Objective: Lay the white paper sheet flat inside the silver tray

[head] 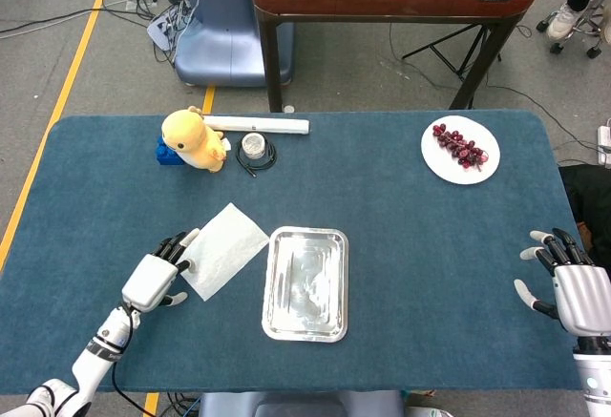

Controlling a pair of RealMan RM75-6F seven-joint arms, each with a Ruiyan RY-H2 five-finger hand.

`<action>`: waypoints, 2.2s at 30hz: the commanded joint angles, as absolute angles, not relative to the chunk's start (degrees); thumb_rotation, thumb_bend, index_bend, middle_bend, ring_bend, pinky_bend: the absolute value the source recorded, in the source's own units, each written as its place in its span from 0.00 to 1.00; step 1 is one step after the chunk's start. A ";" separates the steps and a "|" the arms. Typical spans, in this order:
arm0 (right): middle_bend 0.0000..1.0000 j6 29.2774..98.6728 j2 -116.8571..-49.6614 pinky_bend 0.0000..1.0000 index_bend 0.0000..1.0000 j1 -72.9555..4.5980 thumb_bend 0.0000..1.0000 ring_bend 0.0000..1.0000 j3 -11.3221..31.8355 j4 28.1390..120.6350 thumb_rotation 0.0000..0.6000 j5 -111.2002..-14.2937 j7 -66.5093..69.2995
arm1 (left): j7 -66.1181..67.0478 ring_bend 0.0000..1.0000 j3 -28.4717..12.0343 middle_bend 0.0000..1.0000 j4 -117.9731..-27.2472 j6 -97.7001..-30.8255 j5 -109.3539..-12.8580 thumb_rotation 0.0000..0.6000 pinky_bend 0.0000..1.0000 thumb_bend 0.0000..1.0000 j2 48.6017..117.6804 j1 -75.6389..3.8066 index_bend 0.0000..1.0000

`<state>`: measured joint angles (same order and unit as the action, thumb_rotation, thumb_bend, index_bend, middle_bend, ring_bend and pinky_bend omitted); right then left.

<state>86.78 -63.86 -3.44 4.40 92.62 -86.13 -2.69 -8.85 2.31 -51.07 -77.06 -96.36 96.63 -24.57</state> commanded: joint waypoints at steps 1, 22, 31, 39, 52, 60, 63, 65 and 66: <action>0.24 86.79 -63.88 0.32 0.41 -3.43 0.27 0.12 4.41 92.59 1.00 -86.11 -2.68 | -9.23 0.00 2.36 0.00 -50.46 -77.25 -96.31 1.00 0.15 0.10 97.01 -24.61 0.48; 0.24 86.59 -63.83 0.32 0.41 -3.52 0.27 0.12 4.34 92.65 1.00 -86.20 -2.33 | -12.86 0.00 2.39 0.00 -45.03 -78.69 -95.89 1.00 0.16 0.21 100.27 -25.02 0.49; 0.24 86.62 -63.76 0.32 0.41 -3.50 0.27 0.12 4.34 92.68 1.00 -86.20 -2.15 | -12.90 0.00 2.30 0.00 -44.48 -78.67 -95.51 1.00 0.17 0.32 101.12 -25.23 0.51; 0.24 86.61 -63.72 0.32 0.41 -3.50 0.27 0.12 4.31 92.67 1.00 -86.25 -2.06 | -13.24 0.00 2.33 0.00 -44.61 -78.56 -95.04 1.00 0.17 0.38 101.31 -25.09 0.53; 0.24 86.73 -63.68 0.32 0.41 -3.47 0.27 0.12 4.33 92.71 1.00 -86.32 -1.98 | -17.04 0.00 2.02 0.03 -46.48 -82.58 -95.96 1.00 0.19 0.45 100.77 -24.97 0.65; 0.24 86.71 -63.69 0.32 0.41 -3.48 0.27 0.12 4.30 92.75 1.00 -86.33 -2.04 | -14.74 0.00 0.27 0.04 -52.83 -83.00 -94.16 1.00 0.19 0.49 98.54 -24.68 0.70; 0.24 86.70 -63.69 0.32 0.41 -3.48 0.27 0.12 4.30 92.76 1.00 -86.32 -2.05 | -13.08 0.00 -0.41 0.05 -56.22 -82.89 -93.29 1.00 0.19 0.51 97.26 -24.43 0.71; 0.24 86.68 -63.71 0.32 0.41 -3.49 0.27 0.12 4.30 92.75 1.00 -86.33 -2.07 | -11.93 0.00 -0.75 0.06 -58.46 -82.89 -92.94 1.00 0.19 0.53 96.31 -24.30 0.72; 0.24 86.66 -63.72 0.32 0.41 -3.50 0.27 0.12 4.30 92.75 1.00 -86.33 -2.11 | -11.43 0.00 -0.89 0.06 -59.41 -82.89 -92.80 1.00 0.19 0.54 95.92 -24.25 0.72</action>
